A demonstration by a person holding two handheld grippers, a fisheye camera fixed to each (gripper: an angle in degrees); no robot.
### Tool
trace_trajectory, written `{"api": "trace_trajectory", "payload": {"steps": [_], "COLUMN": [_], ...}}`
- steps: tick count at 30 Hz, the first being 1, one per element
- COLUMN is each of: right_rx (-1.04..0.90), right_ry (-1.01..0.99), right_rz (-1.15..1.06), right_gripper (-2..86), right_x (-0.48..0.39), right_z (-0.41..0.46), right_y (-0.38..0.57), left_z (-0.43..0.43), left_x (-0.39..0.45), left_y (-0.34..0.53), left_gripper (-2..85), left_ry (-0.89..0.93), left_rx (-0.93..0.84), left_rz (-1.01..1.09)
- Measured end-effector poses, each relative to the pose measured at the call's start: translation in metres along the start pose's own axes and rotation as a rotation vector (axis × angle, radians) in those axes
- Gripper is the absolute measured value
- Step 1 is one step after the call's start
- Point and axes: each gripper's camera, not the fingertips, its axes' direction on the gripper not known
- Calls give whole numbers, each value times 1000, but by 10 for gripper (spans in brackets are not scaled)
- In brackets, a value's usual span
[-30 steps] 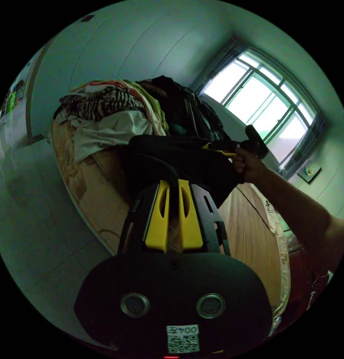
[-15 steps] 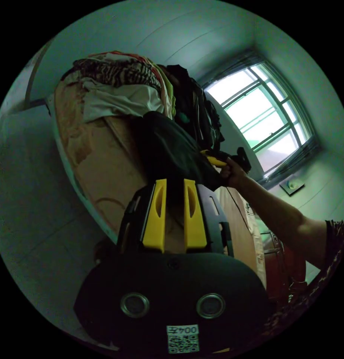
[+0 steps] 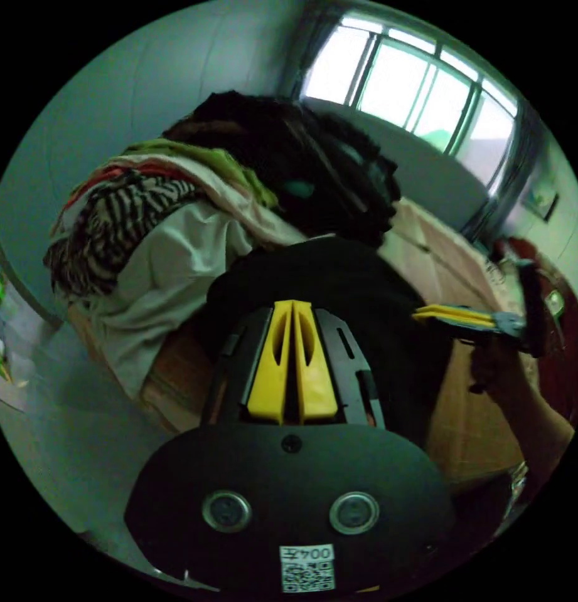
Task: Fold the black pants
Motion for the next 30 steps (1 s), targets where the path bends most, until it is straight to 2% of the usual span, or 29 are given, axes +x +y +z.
{"api": "trace_trajectory", "payload": {"steps": [3, 5, 9, 11, 14, 17, 18, 20, 22, 24, 25, 27, 30], "right_rx": [8, 9, 128, 160, 65, -144, -110, -25, 14, -102, -141, -223, -128], "right_ry": [120, 123, -62, -120, -107, -31, -9, 17, 59, 71, 72, 53, 44], "right_rz": [-91, -84, -120, -178, -265, -245, -247, -262, -243, -224, -218, -195, -180], "right_gripper": [58, 54, 38, 41, 49, 36, 23, 5, -1, -5, -6, -6, -7], "right_x": [-16, -20, -34, -49, -77, -90, -94, -98, -98, -92, -90, -83, -79], "right_z": [11, 8, -17, -20, 2, 33, 25, 9, 4, 25, 33, 52, 33], "right_y": [0, 2, 32, 50, 68, 73, 77, 84, 90, 96, 98, 111, 134], "left_z": [15, 14, -25, -33, -8, -6, -15, -36, -32, -11, -9, -9, -10], "left_x": [-7, -4, -1, 1, 3, -8, -5, 14, 22, 25, 26, 32, 50], "left_y": [-14, -23, -23, -13, -2, -5, -11, -17, -20, -24, -23, -30, -44], "left_gripper": [5, 5, 4, 4, 5, 6, 7, 6, 7, 7, 6, 6, 4], "left_ry": [35, 25, 156, 160, 102, 175, 133, 42, 22, 44, 46, 17, -74], "left_rx": [58, 49, 141, 144, 38, 92, 100, 165, 132, 39, 96, 102, 90], "left_rz": [11, 14, 13, 25, 42, -51, -68, 26, 52, 57, 60, 86, 180]}}
